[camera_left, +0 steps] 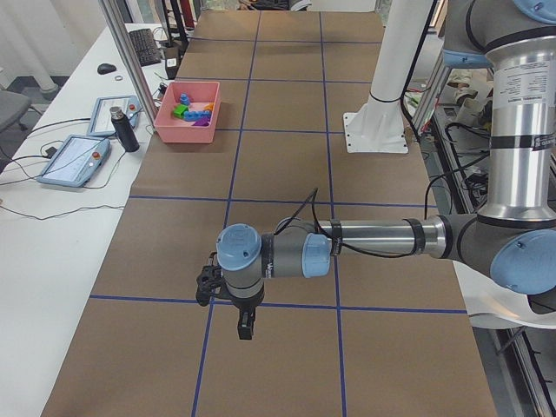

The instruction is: Put all blocks into box

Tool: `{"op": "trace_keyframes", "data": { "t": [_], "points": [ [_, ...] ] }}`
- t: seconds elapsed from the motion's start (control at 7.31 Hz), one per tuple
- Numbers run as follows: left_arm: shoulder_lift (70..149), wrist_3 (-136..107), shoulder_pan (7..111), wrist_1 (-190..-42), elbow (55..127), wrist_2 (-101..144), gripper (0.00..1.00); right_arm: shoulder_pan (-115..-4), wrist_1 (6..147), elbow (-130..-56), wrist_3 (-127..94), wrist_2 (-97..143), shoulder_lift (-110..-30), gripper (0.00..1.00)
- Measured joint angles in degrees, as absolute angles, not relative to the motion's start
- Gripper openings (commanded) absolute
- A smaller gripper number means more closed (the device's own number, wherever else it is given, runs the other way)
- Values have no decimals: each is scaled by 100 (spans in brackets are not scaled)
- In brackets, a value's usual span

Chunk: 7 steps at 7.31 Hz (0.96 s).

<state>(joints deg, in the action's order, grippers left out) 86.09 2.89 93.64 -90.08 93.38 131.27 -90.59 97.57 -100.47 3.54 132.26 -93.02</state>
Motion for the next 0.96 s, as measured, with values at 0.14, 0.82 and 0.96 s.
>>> {"op": "trace_keyframes", "data": {
  "t": [0.14, 0.82, 0.96],
  "points": [
    [8590, -65, 9329, -9110, 9533, 13168, 100, -9061, 9751, -10058, 270, 13251, -9335, 100],
    [8486, -641, 9092, -9210, 9817, 13185, 100, -9062, 9685, -9918, 238, 13445, -9505, 100],
    [8484, -640, 9089, -9211, 9810, 13182, 100, -9062, 9524, -9848, 231, 13453, -9520, 100]
  ]
}}
